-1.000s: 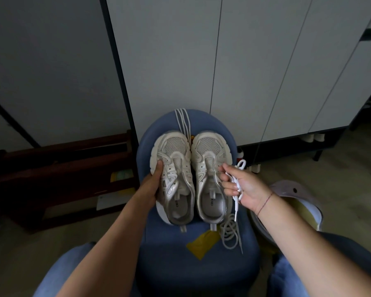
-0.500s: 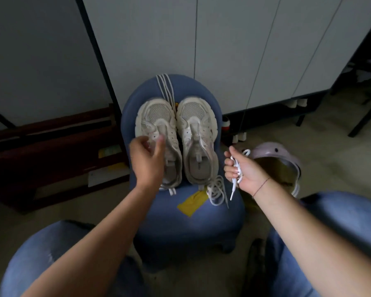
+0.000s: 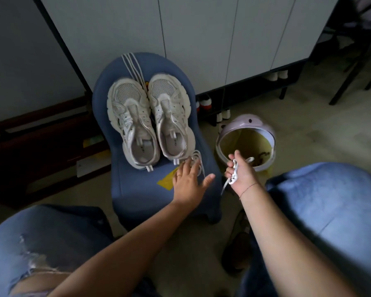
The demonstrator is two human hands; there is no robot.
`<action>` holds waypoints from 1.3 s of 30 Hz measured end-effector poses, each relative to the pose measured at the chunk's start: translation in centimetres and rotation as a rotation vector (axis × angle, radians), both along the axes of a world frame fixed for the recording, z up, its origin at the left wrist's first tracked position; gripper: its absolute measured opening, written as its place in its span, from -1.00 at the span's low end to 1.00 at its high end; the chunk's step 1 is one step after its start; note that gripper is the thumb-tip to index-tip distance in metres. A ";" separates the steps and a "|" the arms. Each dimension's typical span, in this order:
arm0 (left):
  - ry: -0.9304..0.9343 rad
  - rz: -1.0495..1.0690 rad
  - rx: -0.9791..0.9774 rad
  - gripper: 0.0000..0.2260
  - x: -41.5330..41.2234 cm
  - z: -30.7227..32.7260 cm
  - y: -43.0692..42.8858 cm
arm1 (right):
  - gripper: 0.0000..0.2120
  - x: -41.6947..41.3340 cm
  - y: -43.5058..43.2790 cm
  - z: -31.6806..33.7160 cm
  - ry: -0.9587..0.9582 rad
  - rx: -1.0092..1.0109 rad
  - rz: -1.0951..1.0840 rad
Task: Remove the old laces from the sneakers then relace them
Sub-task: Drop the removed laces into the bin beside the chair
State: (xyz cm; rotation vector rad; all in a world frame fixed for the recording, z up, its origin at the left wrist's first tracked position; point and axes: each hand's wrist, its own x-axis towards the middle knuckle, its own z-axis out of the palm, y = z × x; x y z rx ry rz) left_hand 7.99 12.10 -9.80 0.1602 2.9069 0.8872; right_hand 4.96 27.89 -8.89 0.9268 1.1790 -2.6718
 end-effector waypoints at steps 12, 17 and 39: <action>0.057 0.109 -0.026 -0.44 -2.9 -1.1 2.2 | -0.70 -0.3 -0.5 -1.5 -0.041 -0.040 0.063; 0.064 0.109 0.044 -0.55 -4.3 -1.3 2.2 | -0.68 -0.5 -0.7 -1.8 -0.070 -0.069 0.036; -0.464 0.244 1.184 -0.86 -9.1 5.4 7.5 | -0.22 -4.8 2.1 -0.3 -0.007 -0.117 -0.018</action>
